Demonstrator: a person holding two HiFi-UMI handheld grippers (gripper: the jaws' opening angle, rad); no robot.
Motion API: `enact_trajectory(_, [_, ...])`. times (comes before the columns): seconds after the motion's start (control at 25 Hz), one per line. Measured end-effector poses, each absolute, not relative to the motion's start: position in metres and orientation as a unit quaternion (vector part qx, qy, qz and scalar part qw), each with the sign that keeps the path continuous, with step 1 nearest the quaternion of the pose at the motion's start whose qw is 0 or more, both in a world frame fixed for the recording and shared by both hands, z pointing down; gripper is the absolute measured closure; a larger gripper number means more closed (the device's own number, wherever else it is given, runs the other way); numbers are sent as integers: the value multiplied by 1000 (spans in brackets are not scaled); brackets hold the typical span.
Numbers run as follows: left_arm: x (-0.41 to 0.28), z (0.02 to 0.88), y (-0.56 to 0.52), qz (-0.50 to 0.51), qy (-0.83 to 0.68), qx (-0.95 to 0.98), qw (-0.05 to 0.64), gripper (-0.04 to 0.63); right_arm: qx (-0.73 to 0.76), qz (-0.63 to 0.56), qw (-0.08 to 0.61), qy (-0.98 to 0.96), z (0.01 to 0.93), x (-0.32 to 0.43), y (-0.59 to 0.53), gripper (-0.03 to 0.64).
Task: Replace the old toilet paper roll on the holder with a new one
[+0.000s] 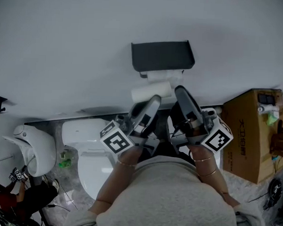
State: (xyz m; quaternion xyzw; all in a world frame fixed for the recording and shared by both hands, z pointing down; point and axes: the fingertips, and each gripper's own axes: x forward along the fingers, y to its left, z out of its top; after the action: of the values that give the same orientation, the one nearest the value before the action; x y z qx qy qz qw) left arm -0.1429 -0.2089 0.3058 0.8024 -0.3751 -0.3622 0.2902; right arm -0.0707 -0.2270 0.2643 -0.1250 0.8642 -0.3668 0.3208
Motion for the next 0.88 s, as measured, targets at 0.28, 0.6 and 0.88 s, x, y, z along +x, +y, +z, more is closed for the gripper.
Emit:
enact_trajectory(0.28, [-142,305,-209,-358,-368,807,292,408,-116,-355,316,872,267,-70,-225,612])
enact_trajectory(0.6, [-143,304,-209,-365,-376,802,287,408,-106,-357,299,878,268,-77,-219,612])
enact_trajectory(0.88, [-144,308,-209,-363,-386,799,286,410,-106,-354,284,885,274,-76,-218,612])
